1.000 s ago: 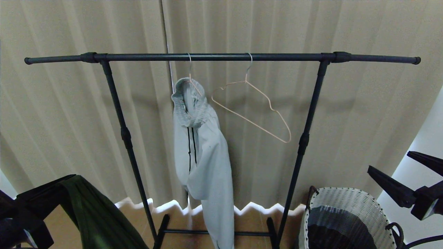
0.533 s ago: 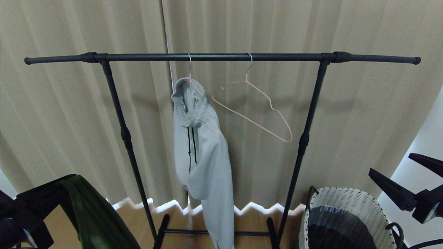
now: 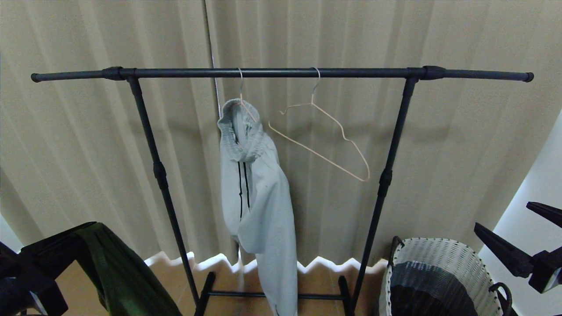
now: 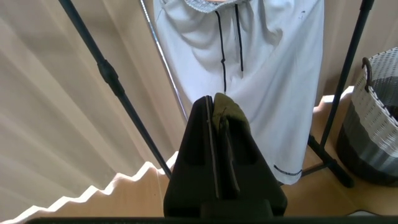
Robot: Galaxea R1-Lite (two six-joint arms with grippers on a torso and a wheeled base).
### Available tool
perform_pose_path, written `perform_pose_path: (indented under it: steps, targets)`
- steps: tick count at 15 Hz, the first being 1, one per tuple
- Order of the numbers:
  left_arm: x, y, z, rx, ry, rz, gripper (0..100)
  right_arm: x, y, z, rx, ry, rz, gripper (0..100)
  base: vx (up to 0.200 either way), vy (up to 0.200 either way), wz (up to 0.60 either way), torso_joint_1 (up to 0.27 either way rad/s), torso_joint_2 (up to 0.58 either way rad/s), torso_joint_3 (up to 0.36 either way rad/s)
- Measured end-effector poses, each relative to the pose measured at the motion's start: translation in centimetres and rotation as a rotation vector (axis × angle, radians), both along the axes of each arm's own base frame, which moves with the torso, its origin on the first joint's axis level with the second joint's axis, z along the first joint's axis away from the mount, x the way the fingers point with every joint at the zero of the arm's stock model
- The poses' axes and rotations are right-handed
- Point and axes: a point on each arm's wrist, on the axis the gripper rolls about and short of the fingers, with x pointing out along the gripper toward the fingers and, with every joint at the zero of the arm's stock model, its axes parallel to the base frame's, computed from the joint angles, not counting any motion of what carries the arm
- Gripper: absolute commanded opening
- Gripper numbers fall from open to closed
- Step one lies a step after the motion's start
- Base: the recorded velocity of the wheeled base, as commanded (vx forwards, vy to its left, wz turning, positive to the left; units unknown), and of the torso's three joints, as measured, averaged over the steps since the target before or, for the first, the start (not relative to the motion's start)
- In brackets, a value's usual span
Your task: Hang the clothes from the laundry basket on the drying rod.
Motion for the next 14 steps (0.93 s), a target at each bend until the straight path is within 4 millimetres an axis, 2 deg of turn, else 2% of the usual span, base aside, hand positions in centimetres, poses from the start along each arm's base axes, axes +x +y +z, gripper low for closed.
perform_pose_path:
  steps: [8,14]
  targets:
    - [0.0,0.0,0.0,0.0,-0.002,0.0,0,-1.0,0.0,-2.3,0.003,0.078,0.035,100,0.0,0.0,0.0,0.219,-0.46,-0.241]
    - [0.0,0.0,0.1,0.0,-0.003,0.001,0,-1.6,0.2,-2.6,0.008,0.079,0.104,100,0.0,0.0,0.0,0.051,-0.09,-0.046]
